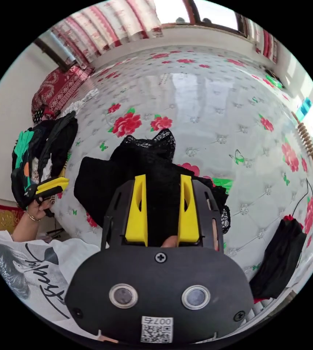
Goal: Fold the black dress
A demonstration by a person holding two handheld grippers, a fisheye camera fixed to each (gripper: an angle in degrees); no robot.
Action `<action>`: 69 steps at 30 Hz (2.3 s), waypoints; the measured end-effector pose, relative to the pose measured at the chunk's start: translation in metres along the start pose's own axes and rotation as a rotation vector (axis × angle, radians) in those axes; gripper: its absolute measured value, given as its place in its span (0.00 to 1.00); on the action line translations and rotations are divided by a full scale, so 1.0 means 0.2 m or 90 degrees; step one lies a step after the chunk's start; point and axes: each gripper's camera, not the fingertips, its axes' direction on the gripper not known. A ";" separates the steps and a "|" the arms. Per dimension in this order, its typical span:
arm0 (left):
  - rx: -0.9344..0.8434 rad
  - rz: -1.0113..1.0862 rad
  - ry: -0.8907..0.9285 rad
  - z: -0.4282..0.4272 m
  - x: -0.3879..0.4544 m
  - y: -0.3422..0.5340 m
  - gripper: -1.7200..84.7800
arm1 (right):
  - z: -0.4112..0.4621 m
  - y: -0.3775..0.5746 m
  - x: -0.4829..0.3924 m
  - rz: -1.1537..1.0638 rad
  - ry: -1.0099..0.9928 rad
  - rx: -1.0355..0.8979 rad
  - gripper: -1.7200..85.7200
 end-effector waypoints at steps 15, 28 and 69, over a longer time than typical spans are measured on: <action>-0.062 -0.096 -0.087 0.09 -0.19 -0.13 0.08 | 0.28 0.11 -0.57 -0.438 -0.286 -0.101 0.06; -0.135 0.165 0.007 0.30 0.18 -0.68 0.19 | 0.72 0.22 -0.79 -0.558 -0.237 -0.213 0.14; 0.004 -0.329 -0.185 -0.27 -0.37 0.26 0.10 | 0.10 1.06 0.51 -0.043 -0.009 -0.036 0.07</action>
